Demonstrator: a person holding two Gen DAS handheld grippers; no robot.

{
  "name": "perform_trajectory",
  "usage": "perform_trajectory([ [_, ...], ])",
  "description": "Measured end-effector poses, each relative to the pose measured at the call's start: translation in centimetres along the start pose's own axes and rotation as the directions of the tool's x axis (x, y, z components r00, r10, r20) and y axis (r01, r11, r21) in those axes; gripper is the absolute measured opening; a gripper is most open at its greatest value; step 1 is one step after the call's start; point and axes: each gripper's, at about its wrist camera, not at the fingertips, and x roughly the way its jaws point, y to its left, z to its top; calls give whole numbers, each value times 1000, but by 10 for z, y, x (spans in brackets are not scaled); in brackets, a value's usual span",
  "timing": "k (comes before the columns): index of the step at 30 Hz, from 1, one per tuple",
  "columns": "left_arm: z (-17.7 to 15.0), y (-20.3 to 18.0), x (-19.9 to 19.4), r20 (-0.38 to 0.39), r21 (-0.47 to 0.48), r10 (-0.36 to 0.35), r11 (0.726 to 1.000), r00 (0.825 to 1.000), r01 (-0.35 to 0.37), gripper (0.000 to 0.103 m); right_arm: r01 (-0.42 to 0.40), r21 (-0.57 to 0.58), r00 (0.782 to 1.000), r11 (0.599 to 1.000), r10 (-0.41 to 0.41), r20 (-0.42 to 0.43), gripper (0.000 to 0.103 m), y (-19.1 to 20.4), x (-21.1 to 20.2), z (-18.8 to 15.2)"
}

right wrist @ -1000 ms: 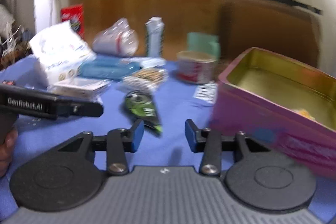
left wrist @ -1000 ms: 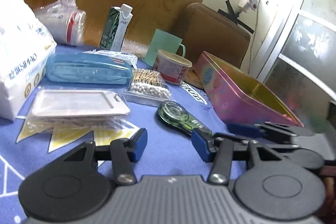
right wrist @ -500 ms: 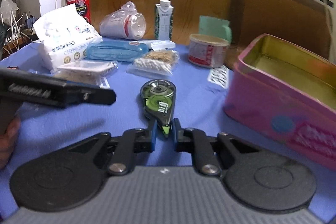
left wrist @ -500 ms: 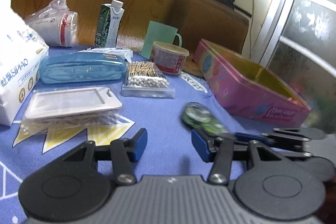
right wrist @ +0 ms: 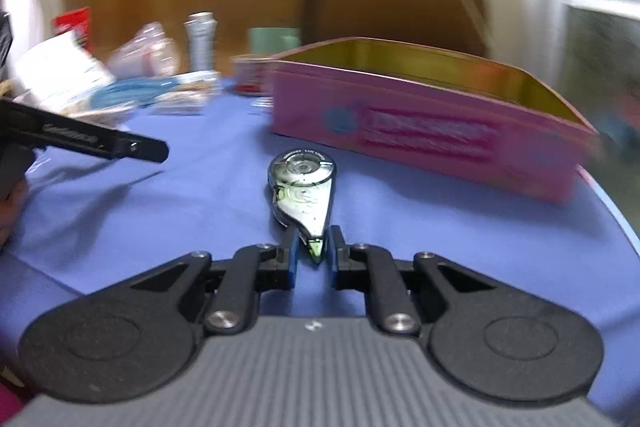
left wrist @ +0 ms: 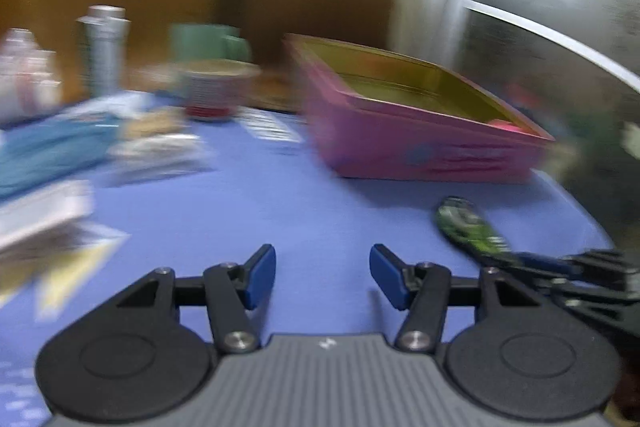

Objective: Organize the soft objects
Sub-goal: 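Grasp the green correction tape with the left tool, then lower the correction tape into the pink tin and open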

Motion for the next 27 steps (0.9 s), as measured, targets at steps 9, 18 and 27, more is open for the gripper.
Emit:
perform_trajectory([
  [9,27,-76,66,-223,-65,-354,935,908,348,53,32,183,999,983,-40,37,17,-31,-19,-21],
  [18,43,-97,75,-200,-78,-399,917,895,392,32,-15,249,992,968,-16,123,15,-44,-26,-31],
  [27,105,-112,77,-76,3,-376,926,923,377,32,50,178,942,983,-106,320,15,-54,-27,8],
])
